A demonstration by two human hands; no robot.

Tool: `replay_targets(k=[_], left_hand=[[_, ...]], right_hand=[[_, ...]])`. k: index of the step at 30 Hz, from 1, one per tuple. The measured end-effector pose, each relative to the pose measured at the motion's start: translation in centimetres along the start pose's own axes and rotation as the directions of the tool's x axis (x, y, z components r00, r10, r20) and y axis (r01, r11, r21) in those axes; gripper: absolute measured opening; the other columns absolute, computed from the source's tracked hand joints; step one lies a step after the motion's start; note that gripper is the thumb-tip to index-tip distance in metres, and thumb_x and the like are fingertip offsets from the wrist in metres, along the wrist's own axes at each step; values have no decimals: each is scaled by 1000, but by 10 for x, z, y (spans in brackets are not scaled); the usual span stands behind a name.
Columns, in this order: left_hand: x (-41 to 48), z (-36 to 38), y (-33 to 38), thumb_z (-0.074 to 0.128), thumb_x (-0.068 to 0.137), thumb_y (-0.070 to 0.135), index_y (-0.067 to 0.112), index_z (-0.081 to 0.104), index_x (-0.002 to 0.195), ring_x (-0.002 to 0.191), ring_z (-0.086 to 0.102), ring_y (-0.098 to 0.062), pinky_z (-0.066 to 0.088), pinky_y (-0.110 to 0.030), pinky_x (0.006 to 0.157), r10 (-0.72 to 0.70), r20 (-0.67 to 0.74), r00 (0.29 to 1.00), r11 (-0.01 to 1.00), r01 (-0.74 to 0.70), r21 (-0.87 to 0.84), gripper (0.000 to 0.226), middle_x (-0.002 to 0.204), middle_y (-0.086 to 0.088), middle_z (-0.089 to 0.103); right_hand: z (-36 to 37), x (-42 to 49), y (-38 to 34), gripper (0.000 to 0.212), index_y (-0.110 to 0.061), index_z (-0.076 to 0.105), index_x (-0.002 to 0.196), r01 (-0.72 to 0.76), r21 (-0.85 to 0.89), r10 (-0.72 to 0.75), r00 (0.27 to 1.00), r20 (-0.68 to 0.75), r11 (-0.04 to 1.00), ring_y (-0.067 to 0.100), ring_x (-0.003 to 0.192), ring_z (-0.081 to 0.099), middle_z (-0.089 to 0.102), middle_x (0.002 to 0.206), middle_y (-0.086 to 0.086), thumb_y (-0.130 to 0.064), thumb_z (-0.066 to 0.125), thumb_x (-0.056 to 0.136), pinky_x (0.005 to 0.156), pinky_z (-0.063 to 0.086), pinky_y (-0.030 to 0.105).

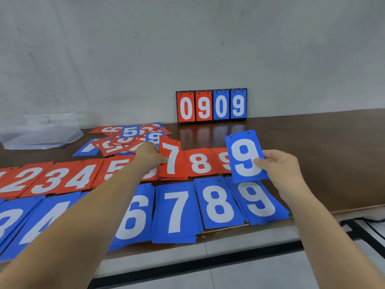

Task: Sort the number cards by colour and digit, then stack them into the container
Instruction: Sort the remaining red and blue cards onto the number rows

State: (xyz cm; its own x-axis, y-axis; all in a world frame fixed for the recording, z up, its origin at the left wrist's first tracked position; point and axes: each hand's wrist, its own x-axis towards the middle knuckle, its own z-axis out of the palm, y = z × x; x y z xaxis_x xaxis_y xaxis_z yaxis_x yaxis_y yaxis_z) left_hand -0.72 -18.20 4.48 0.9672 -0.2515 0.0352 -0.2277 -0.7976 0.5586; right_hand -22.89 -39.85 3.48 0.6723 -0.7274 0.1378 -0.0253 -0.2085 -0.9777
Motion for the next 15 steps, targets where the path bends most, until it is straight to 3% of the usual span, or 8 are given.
replay_targets(k=[2,4,6,10,13,15], left_hand=[[0,3,1,73,84,28,4,64,88,77,60,-19,49,-25,67,23,-8,1000,993,-21,112,25,78,-9,60],[0,8,1,74,82,27,2,65,101,90,64,-25,53,-30,74,44,-17,999,981,-40,192,33,93,-15,66],[-2,13,2,75,82,26,4,63,106,87,60,-23,52,-31,73,61,-37,997,964,-49,262,35,92,-12,62],[-3,23,1,74,83,25,8,58,114,84,51,-18,45,-27,67,49,-67,997,939,-23,343,39,92,-5,53],[-3,27,0,74,83,26,8,56,122,90,54,-19,43,-27,68,42,-71,997,935,-15,354,46,105,-8,60],[-3,28,-1,73,84,27,8,55,126,100,59,-22,43,-27,70,53,-74,996,934,-23,358,50,115,-10,61]], right_hand=[[-5,-4,1,17,-25,63,86,2,3,-2,1000,7,1000,8,77,67,70,85,-5,-9,66,89,62,50,23],[-8,-8,5,15,-24,64,88,0,-23,1,1000,14,1000,6,76,67,70,84,-6,-9,66,89,60,49,21],[-12,-11,9,14,-23,63,88,-5,-61,6,1000,19,998,7,77,67,70,85,-5,-9,66,89,60,50,23],[-21,-17,18,14,-17,67,99,-41,-175,46,999,27,984,14,81,69,72,85,1,-8,67,88,66,54,29],[-27,-19,26,16,-21,69,96,-72,-242,80,996,25,968,20,83,69,73,81,2,-9,69,85,78,56,42],[-28,-18,33,16,-27,66,92,-72,-394,79,997,1,916,19,85,67,69,78,-4,-14,69,83,78,56,43]])
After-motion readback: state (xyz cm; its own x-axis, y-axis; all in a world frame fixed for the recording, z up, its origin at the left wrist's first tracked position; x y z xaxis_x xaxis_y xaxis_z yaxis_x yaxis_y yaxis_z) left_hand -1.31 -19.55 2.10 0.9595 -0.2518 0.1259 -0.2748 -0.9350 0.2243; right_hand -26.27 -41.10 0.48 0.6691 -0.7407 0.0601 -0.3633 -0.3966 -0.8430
